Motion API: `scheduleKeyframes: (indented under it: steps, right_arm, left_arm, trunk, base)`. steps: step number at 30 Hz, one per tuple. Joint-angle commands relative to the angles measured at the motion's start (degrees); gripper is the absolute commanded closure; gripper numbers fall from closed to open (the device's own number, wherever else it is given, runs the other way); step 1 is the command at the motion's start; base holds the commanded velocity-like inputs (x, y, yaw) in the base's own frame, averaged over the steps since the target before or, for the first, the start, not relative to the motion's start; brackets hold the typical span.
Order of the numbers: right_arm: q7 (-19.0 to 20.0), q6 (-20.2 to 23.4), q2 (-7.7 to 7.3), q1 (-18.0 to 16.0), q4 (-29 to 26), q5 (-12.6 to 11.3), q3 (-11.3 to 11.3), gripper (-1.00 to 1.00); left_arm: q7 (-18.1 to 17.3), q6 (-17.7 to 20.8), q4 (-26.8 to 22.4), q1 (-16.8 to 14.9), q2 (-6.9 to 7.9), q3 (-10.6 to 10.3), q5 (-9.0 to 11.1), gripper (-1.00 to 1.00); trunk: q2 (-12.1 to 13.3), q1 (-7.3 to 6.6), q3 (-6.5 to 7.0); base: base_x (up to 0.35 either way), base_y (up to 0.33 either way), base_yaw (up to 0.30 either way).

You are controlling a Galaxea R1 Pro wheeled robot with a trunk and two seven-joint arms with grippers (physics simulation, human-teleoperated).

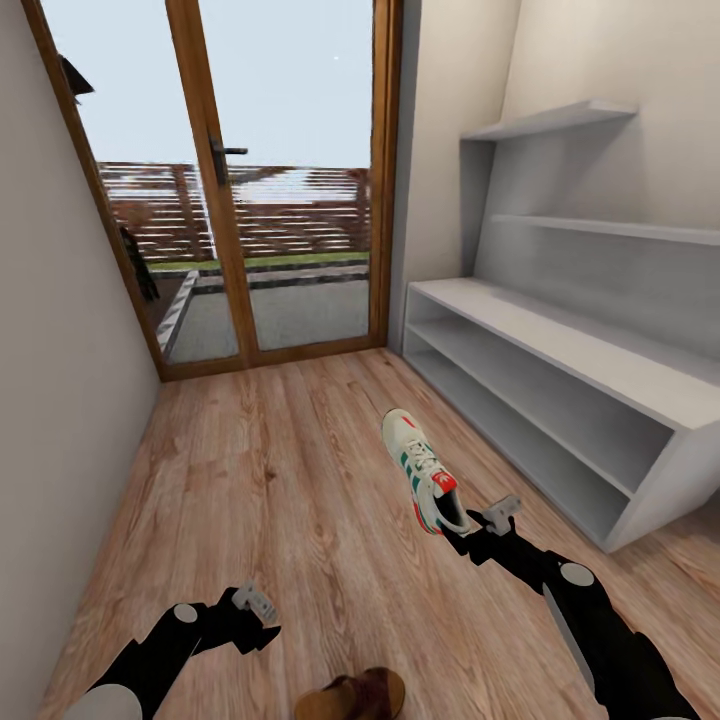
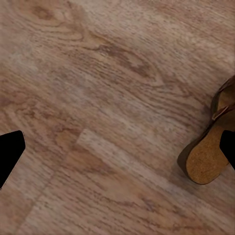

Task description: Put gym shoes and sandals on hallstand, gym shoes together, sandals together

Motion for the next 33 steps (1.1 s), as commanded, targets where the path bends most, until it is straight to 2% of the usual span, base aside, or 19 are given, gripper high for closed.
scheduleKeyframes:
  steps: [1, 10, 22, 33]
  right_arm:
    - [0.3, 0.2, 0.01, 0.0, -0.1, 0.4, -0.1, 1.0]
    - [0.3, 0.2, 0.01, 0.0, -0.1, 0.4, -0.1, 1.0]
    - [0.3, 0.2, 0.01, 0.0, -0.1, 0.4, -0.1, 1.0]
    - [0.3, 0.2, 0.01, 0.0, -0.1, 0.4, -0.1, 1.0]
  left_arm:
    - [-0.5, 0.2, -0.1, 0.0, -0.08, 0.4, -0.4, -1.0]
    - [-0.5, 0.2, -0.1, -0.1, -0.26, 0.4, -0.4, -1.0]
    - [-0.5, 0.2, -0.1, 0.0, -0.19, 0.5, -0.4, -1.0]
    - [-0.5, 0.2, -0.1, 0.0, -0.13, 0.5, -0.4, -1.0]
  trunk:
    - [0.0, 0.0, -0.06]
    - [0.0, 0.0, -0.06]
    - [0.0, 0.0, -0.06]
    - [0.0, 0.0, -0.06]
  base:
    - [0.114, 0.094, 0.0]
    - [0.137, 0.141, 0.0]
    - [0.012, 0.016, 0.0]
    - [0.0, 0.149, -0.041]
